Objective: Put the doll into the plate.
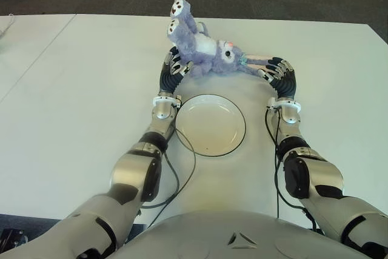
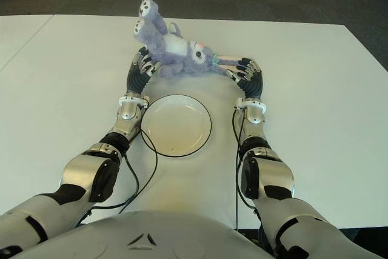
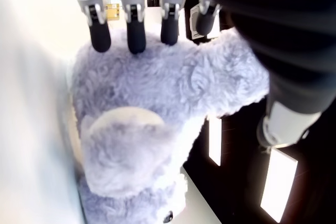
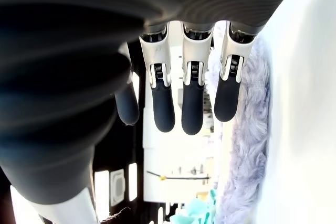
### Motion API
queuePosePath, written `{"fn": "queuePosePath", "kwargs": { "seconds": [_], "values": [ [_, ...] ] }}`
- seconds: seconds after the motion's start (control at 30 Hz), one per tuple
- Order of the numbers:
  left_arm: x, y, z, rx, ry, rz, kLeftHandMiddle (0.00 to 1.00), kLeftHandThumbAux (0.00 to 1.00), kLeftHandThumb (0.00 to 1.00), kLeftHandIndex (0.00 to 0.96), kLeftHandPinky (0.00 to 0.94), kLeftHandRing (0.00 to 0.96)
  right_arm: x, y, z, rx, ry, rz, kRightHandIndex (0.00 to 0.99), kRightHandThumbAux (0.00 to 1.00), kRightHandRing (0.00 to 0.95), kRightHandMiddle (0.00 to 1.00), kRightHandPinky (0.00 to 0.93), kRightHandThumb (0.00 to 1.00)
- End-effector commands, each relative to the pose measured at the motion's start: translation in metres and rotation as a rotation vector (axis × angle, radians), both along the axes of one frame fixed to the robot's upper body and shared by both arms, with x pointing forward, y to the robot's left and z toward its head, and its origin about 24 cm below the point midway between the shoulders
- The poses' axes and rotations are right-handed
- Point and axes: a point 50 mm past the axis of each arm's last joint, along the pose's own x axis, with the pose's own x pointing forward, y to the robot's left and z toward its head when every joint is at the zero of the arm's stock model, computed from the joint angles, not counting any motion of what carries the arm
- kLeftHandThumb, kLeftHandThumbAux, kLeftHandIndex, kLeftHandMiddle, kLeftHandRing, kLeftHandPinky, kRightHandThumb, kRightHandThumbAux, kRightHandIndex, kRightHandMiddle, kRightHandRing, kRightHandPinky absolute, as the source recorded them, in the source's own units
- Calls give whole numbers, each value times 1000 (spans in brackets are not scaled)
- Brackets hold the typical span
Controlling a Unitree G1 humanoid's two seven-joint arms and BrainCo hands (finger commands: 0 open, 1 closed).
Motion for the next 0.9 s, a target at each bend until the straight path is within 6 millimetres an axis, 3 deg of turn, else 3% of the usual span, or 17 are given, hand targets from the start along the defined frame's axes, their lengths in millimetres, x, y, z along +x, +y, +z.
{"fn": "queuePosePath", "kwargs": {
  "seconds": [0.03,0.2,0.57,0.9],
  "values": [
    [-14,-1,-12,43,2,14,133,602,164,21,204,162,-99,18,-110,129,456,-52,268,838,297,291,326,131],
    [-10,0,-4,36,-42,40,145,613,161,23,231,182,-99,18,-111,127,467,-49,257,829,285,282,279,112],
    [-3,-1,13,39,-127,64,133,609,172,21,167,158,-99,18,-111,149,468,-49,252,837,289,284,303,117],
    [0,0,24,97,-193,91,138,616,229,10,174,161,-99,18,-111,127,470,-52,261,837,295,292,316,108]
  ]
}}
